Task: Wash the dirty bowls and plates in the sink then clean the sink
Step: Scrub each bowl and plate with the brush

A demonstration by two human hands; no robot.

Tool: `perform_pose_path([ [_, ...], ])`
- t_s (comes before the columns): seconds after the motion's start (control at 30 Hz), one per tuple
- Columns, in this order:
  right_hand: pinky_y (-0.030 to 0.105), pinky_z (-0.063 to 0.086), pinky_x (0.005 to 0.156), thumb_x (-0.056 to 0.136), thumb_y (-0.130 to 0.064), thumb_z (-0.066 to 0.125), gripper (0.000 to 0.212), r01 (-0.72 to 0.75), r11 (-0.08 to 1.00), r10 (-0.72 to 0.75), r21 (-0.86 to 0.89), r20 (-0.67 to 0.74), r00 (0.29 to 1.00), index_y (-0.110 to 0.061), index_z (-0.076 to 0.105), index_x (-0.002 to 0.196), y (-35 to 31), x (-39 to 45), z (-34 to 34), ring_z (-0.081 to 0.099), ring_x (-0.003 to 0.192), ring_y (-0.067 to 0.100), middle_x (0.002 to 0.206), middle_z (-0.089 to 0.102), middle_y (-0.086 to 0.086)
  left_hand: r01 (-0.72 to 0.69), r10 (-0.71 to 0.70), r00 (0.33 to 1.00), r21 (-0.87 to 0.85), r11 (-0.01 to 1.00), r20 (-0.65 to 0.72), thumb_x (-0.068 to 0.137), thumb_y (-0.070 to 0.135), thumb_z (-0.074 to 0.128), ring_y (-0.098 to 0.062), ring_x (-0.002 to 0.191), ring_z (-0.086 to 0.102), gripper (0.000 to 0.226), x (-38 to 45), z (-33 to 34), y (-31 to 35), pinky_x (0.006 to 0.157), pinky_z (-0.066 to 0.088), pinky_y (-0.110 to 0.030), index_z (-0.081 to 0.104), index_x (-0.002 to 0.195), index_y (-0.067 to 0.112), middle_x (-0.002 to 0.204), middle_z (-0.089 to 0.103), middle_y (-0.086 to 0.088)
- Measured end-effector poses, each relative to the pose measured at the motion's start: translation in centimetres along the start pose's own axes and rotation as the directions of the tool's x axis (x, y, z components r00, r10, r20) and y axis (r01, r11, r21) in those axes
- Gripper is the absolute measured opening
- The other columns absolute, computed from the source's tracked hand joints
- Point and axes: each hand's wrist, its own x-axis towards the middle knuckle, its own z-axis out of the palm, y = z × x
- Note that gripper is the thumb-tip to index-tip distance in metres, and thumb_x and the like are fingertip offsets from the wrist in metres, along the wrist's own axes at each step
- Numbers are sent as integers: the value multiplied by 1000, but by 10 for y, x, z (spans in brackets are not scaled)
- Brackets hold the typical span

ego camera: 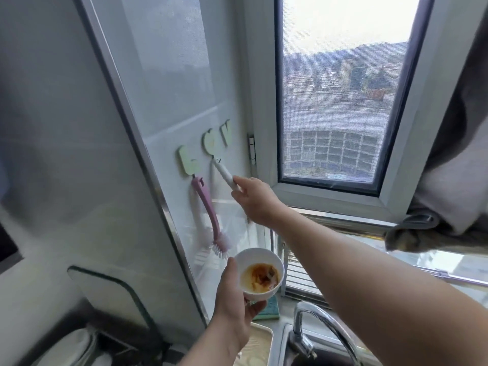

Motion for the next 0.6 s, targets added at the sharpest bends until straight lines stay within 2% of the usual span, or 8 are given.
perform_pose_path([
  [0.1,43,47,69,104,-26,45,15,32,999,-32,7,14,999,-18,56,97,-4,-3,-7,56,80,33,90,57,13,0,0,1000,17,1000,-5,103,68,43,-34,102,64,61,0,0,-4,70,53,-38,69,121,16,116,71,-23],
  [0.2,46,50,75,105,-35,43,19,33,999,-33,-14,-17,999,-23,58,102,-6,-7,-10,56,86,28,91,55,5,-1,1,1000,13,1000,-3,102,69,43,-34,98,65,63,0,1,-7,74,52,-39,71,118,14,109,73,-23],
  [0.27,43,49,77,106,-36,43,21,25,998,-28,-59,-54,998,-27,61,107,-7,-8,-12,55,90,24,92,54,1,9,-9,1000,7,1000,1,103,68,42,-34,96,64,63,0,1,-8,75,51,-40,71,117,13,106,73,-23],
  [0.37,36,42,69,104,-31,53,11,47,989,-21,143,-181,983,-29,62,97,-11,-12,-15,52,77,18,83,56,-2,4,-4,1000,15,1000,17,103,67,42,-34,95,63,63,1,-1,-10,73,50,-39,70,118,13,106,72,-22],
  [0.43,42,46,61,99,-29,59,11,14,942,74,336,-247,966,-21,64,94,-10,-19,-25,54,66,21,77,61,1,-5,3,999,34,999,46,103,66,42,-32,92,63,63,1,-4,-12,70,49,-37,72,117,13,100,74,-19],
  [0.47,47,52,62,97,-28,60,12,-14,930,123,366,-276,953,-18,65,94,-3,-24,-33,59,66,26,80,65,5,-6,2,997,52,999,75,104,65,40,-30,90,64,63,1,-5,-14,68,48,-35,73,115,13,94,76,-16],
  [0.53,55,58,74,98,-27,62,15,-85,928,210,362,-322,923,-14,67,95,19,-42,-51,67,81,28,92,69,11,14,-26,992,97,995,121,105,64,37,-29,87,65,62,2,-10,-23,67,46,-34,73,114,14,90,77,-13],
  [0.6,45,59,83,99,-30,67,12,-105,897,269,430,-341,901,-19,70,95,44,-70,-71,68,93,16,99,72,3,31,-53,984,130,991,168,105,65,35,-29,89,67,63,1,-15,-33,69,46,-34,74,114,17,98,77,-15],
])
